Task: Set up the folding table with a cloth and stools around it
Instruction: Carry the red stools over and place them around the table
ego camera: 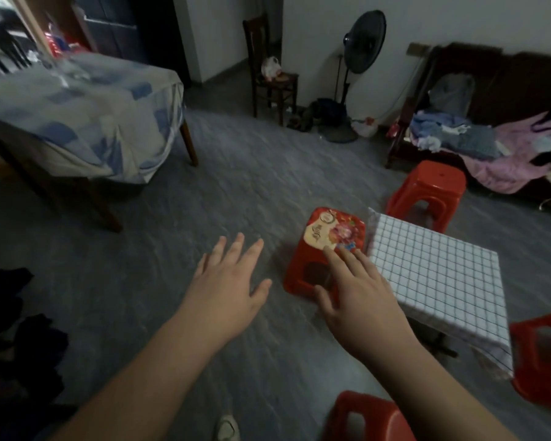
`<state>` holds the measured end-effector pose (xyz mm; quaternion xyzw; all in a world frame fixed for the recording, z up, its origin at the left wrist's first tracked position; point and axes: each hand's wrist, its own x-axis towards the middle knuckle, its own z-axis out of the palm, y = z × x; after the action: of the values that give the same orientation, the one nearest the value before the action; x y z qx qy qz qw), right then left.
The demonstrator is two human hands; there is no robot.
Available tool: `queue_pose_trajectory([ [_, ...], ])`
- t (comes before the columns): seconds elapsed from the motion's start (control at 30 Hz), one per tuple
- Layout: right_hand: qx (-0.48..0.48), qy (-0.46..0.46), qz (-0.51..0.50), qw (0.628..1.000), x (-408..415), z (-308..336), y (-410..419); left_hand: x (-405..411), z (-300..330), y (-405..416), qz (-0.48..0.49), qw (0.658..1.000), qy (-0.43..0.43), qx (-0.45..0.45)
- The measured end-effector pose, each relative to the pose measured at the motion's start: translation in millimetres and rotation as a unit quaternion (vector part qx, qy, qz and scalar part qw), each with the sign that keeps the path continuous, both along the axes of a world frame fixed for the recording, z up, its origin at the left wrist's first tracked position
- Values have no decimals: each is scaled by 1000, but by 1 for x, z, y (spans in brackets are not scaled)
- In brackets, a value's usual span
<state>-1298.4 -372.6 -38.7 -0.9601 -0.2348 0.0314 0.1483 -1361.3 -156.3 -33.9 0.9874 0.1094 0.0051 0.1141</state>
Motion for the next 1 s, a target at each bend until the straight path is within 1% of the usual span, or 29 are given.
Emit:
queue_pose_trajectory([
  [0.17, 32, -1, -30, 999, 37, 26, 94, 43, 32, 98, -21, 999, -3, 28],
  [0.33, 57, 3, -46, 997, 68, 38, 147, 79, 46, 155, -8, 1000, -6, 10],
  [0.43, 58, 15, -53, 997, 92, 42, 169, 102, 46, 177, 0, 1000, -2, -1],
  [0.53, 41, 10, -50, 998, 128, 41, 187, 136, 46, 197, 2, 1000, -7, -6],
  [0.63, 46, 8, -50, 998, 166, 37, 198, 175, 42, 209, 2, 1000, -2, -10],
  [0.83, 44, -18, -35, 998, 268, 33, 213, 269, 33, 226, 16, 1000, -17, -5],
  [1.0, 31, -11, -6, 999, 354, 41, 230, 345, 34, 243, 49, 998, -32, -7],
])
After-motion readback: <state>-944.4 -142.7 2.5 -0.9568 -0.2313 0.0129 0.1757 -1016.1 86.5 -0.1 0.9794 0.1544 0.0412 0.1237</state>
